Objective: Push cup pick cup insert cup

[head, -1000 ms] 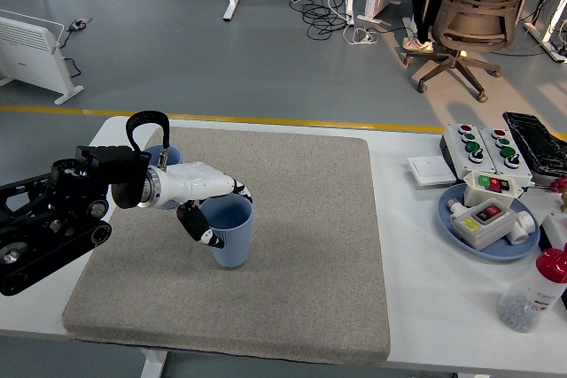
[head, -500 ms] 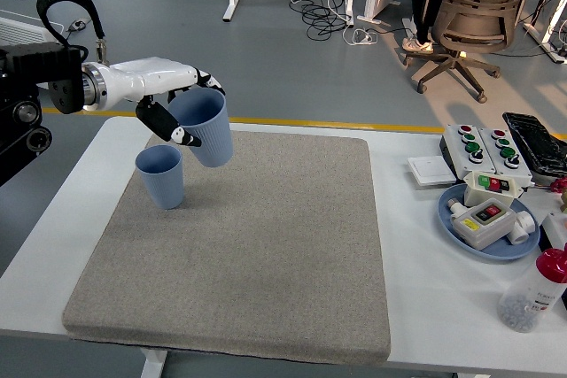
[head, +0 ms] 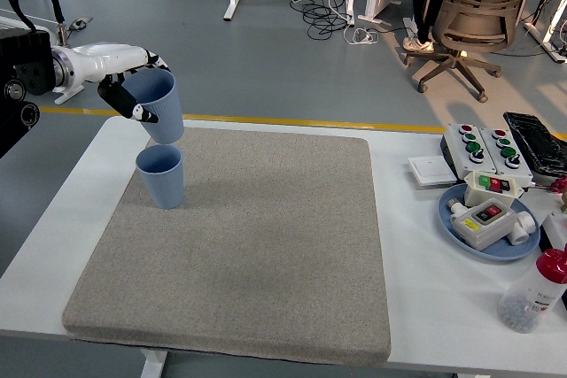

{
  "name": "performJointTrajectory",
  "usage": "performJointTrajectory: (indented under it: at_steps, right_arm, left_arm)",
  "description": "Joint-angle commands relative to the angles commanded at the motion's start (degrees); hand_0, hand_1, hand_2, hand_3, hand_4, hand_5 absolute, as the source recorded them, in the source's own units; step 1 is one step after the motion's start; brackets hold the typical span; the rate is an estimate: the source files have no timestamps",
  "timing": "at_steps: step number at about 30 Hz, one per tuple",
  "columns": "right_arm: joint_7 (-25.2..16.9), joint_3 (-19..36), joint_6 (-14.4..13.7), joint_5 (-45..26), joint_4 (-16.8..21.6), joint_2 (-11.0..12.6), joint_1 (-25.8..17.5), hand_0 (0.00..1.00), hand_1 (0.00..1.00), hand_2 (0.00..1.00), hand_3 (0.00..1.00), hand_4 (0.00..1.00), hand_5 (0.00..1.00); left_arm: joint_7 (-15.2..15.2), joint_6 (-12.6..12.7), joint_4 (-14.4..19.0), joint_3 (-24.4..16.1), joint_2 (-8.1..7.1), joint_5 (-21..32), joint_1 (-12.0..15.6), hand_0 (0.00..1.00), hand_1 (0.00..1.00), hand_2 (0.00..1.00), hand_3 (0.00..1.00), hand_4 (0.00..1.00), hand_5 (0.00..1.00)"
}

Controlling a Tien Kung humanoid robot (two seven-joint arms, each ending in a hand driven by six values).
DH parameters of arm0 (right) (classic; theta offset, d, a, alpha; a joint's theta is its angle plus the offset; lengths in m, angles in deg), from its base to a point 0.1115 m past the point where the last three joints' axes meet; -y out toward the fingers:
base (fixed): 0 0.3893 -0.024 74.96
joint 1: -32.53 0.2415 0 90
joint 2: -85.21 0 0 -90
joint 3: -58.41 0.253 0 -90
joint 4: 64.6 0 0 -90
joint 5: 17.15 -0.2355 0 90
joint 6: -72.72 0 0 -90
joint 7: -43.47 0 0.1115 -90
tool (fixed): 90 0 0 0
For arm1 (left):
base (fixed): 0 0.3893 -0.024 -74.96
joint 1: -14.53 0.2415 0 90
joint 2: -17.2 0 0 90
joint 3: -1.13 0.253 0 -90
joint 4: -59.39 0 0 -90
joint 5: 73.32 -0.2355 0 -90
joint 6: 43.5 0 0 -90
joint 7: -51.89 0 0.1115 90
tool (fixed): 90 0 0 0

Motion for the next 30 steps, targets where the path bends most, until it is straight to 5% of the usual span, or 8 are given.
performJointTrajectory:
  at_steps: [10,21,22,27,28,30]
  right_arm:
    - [-0.1,0.0,0.0,0.1,0.0,-0.1,0.1,0.666,0.606,0.620,0.572,0.113,0.484]
    - [-0.2,-0.4,-0.1,-0.4,0.0,-0.1,0.0,0.666,0.606,0.620,0.572,0.113,0.485]
    - [-0.2,-0.4,-0.1,-0.4,0.0,-0.1,0.0,0.666,0.606,0.620,0.571,0.112,0.484]
    - [-0.3,-0.5,-0.1,-0.5,0.0,-0.1,0.1,0.666,0.606,0.620,0.571,0.112,0.484]
    - [-0.3,-0.5,-0.1,-0.6,0.0,-0.1,0.1,0.665,0.606,0.620,0.572,0.112,0.484]
    - [-0.4,-0.6,-0.1,-0.7,0.0,-0.1,0.1,0.665,0.606,0.620,0.572,0.112,0.484]
  left_arm:
    - [-1.5,2.0,-3.6,6.2,1.33,1.1,-0.4,0.430,0.525,0.549,0.482,0.647,0.179]
    - [-2.6,3.2,-6.2,8.5,2.33,2.7,-0.3,0.430,0.524,0.548,0.481,0.644,0.178]
    - [-2.8,3.4,-6.7,8.7,2.52,3.1,-0.2,0.390,0.574,0.640,0.517,0.770,0.276]
    - [-3.3,3.9,-8.4,9.7,3.06,3.9,0.3,0.390,0.574,0.640,0.517,0.770,0.276]
    - [-3.4,4.0,-8.6,9.9,3.11,4.0,0.4,0.758,0.849,0.944,0.871,0.960,0.491]
    - [-4.3,4.7,-9.3,10.9,3.33,5.1,0.8,0.758,0.849,0.944,0.871,0.960,0.491]
